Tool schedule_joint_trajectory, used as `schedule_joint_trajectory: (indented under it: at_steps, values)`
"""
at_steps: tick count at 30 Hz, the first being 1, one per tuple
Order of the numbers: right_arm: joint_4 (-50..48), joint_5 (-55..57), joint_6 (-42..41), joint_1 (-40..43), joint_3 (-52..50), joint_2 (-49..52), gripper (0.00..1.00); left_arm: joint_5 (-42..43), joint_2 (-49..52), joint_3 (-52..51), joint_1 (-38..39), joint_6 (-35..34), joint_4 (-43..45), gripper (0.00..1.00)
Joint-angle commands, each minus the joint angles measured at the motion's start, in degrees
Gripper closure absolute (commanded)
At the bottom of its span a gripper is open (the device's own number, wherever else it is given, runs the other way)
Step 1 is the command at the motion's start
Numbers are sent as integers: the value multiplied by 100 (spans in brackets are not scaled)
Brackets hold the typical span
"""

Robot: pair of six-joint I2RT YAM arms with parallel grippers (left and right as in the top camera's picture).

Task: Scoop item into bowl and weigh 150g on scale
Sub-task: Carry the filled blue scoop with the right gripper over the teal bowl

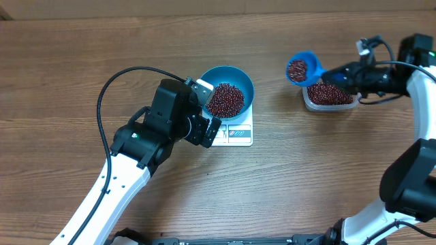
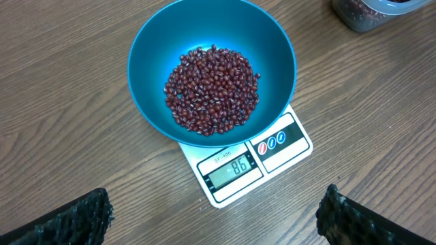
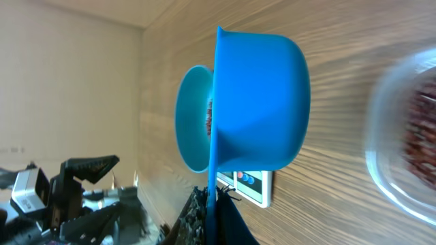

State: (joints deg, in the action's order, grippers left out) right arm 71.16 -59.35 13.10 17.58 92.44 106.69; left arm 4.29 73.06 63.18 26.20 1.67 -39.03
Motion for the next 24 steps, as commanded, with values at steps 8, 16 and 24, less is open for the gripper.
schedule_joint_trajectory:
  at_steps: [8, 16, 24]
  values:
    - [-79, 372, 44, -1226, 811, -225, 96, -20, 0, -2, -31, 90, 28, 0]
    - [-407, 1478, 26, -2155, 901, -225, 96, -20, 0, -2, -31, 90, 28, 1]
    - [-811, 2592, 168, -2909, 901, -225, 96, -20, 0, -2, -31, 90, 31, 1]
